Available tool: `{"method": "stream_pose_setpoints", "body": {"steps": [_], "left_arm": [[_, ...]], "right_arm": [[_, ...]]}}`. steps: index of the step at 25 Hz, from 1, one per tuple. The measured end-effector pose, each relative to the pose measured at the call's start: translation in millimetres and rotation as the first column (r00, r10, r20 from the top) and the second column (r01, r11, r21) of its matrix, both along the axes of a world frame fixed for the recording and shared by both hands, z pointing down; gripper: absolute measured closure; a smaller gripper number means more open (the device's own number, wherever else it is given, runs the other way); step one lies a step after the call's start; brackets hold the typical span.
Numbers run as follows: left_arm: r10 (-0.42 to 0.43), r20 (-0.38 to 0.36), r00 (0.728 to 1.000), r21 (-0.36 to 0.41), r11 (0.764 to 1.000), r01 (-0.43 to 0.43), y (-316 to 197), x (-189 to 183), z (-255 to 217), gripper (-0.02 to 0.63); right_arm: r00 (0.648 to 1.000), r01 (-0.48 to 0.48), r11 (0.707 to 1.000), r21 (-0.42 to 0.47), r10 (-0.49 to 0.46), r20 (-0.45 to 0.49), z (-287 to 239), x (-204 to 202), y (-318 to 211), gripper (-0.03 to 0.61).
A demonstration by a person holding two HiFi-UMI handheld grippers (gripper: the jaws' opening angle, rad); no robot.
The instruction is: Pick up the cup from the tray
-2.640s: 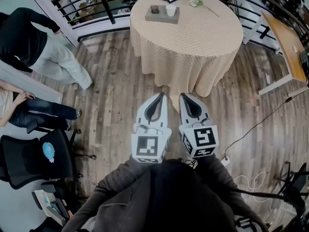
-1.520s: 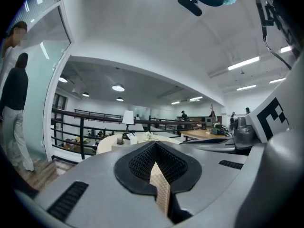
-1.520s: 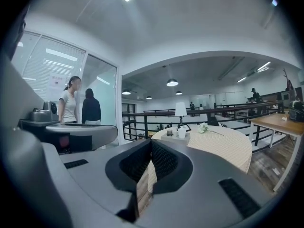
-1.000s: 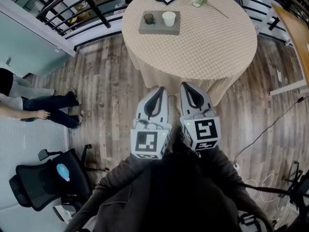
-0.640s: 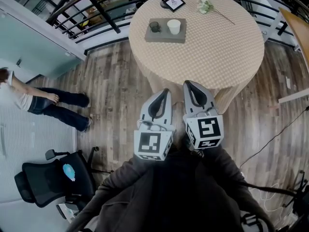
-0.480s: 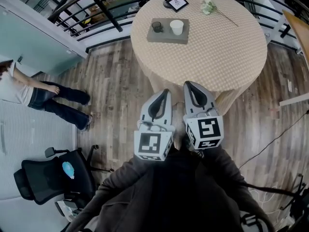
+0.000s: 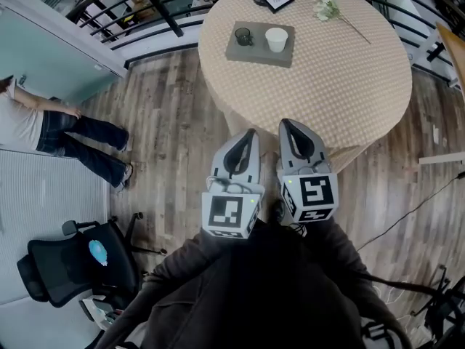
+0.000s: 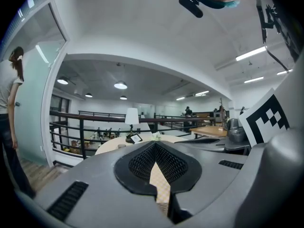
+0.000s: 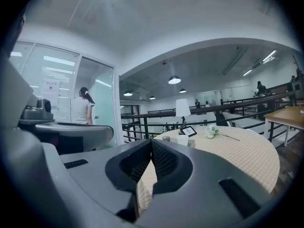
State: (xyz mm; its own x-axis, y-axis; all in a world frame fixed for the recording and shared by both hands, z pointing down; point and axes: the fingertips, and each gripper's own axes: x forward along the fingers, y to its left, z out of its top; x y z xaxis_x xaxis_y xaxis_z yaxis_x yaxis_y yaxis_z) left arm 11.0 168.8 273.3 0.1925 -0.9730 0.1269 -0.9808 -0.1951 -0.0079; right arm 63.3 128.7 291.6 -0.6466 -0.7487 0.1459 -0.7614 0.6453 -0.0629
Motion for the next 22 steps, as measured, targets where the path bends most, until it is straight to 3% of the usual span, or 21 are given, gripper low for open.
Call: {"method": "stream_pose_setpoints", "body": {"steps": [12,22], "left_arm": [[0.042,-0.057,0.998,-0.055,0.998,-0.045,-99,-74,20,0.611],[0.096,-0.102,0.99,0.032,0.995,-0.093,-179,-140,-16,0.611]], "right_arm": [[0.995,-0.088,0.995,-0.046,0.086,-0.043,18,-63,-98,0.571],[0.981,-0.176,0.984,0.008,0.176,-0.079,-15,-117,-173,0.571]]}}
